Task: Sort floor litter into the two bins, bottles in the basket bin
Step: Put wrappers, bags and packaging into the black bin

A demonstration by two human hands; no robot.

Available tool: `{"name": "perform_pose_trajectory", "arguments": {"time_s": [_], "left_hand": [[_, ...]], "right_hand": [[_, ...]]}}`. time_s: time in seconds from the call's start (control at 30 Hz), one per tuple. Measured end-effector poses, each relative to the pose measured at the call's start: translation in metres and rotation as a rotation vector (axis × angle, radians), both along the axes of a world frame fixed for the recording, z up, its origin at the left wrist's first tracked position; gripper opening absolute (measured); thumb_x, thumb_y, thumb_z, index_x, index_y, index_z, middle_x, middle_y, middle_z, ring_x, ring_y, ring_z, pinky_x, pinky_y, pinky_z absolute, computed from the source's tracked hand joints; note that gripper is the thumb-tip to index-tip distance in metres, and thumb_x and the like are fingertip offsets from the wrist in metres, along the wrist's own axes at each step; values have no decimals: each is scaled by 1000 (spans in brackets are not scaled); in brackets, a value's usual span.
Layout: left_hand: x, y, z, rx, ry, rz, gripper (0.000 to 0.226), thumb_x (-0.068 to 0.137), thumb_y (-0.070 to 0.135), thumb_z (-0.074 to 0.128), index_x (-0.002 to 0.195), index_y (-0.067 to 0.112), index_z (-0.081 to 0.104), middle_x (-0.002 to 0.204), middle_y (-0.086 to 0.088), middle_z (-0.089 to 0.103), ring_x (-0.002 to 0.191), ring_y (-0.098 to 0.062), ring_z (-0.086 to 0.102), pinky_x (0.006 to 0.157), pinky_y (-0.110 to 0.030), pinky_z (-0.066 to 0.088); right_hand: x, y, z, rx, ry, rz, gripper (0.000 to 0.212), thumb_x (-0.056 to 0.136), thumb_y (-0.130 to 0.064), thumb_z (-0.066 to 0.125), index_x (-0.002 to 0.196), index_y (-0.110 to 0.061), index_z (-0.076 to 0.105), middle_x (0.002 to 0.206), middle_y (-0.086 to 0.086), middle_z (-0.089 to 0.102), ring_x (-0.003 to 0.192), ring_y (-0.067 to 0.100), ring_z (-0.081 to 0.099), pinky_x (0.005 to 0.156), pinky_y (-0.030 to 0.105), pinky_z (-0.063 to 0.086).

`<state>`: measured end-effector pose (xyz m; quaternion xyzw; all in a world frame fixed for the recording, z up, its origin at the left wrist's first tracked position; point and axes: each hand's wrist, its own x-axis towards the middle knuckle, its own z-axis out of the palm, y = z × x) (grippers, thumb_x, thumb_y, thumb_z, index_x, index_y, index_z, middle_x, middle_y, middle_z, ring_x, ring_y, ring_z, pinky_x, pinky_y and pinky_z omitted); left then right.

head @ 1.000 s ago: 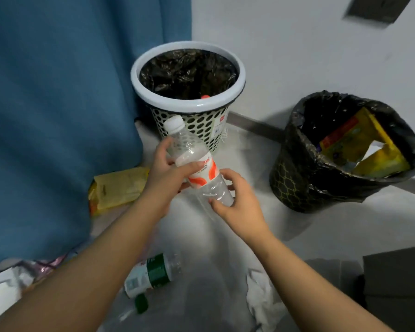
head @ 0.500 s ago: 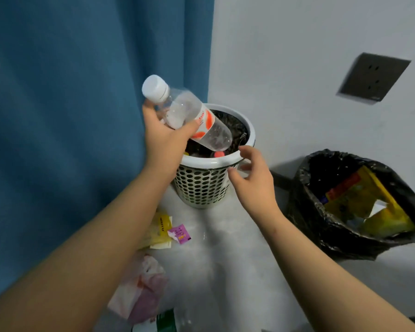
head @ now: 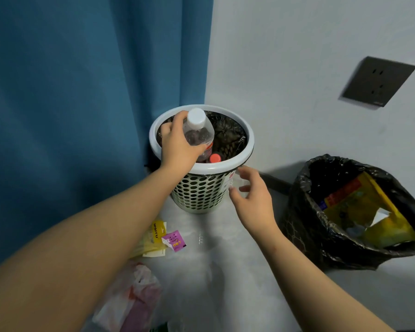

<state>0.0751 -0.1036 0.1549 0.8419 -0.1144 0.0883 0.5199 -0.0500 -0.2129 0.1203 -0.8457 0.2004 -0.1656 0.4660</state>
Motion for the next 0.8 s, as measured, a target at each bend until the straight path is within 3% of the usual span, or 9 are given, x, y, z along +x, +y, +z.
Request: {"name": "perform_pose_trajectory", "arguments": {"time_s": [0.1,0.2,0.4,0.53,0.67,0.8], "left_hand": [[7,-3,-2,42,39,-22,76,72,14,78,136,24,38,138,-9,35,116,-14,40,89,-5,21],[14,-3,-6,123,167,-67,76,74,17,75,139,26,35,137,-12,36,123,-25,43,101,-23,31],[27,-7,-8,282,268,-154,60,79,48,66,131,25,48,140,-9,38,124,-25,44,104,-31,32],[27,-9,-15,520,269,-50,61,79,37,67,133,19,45,136,-14,39,124,-33,43,103,-38,37],[13,-9,-21,450,229,-61,69,80,27,65,140,14,34,139,-13,39,130,-31,37,108,-40,35],[-17,-7,-26,412,81,-25,57,85,24,58,138,16,38,142,-7,35,133,-27,29,108,-38,28]], "right_hand": [[0,-1,-4,5,34,5,43,85,-12,57,126,-23,49,126,-7,51,113,14,52,99,35,45],[1,-2,-8,11,48,11,43,86,-12,57,126,-24,48,127,-6,51,114,13,52,99,35,44],[0,-3,-15,13,85,19,46,87,-13,57,131,-21,45,132,-4,49,115,15,52,97,32,44],[-6,-5,-20,23,106,24,46,87,-13,56,131,-21,45,131,-4,49,110,15,53,91,28,45],[-14,-9,-28,21,129,25,46,88,-15,56,131,-21,44,133,-3,48,103,13,53,88,28,46],[-25,-12,-38,32,169,21,46,88,-17,56,132,-22,43,134,-2,47,99,12,53,86,30,48]]}}
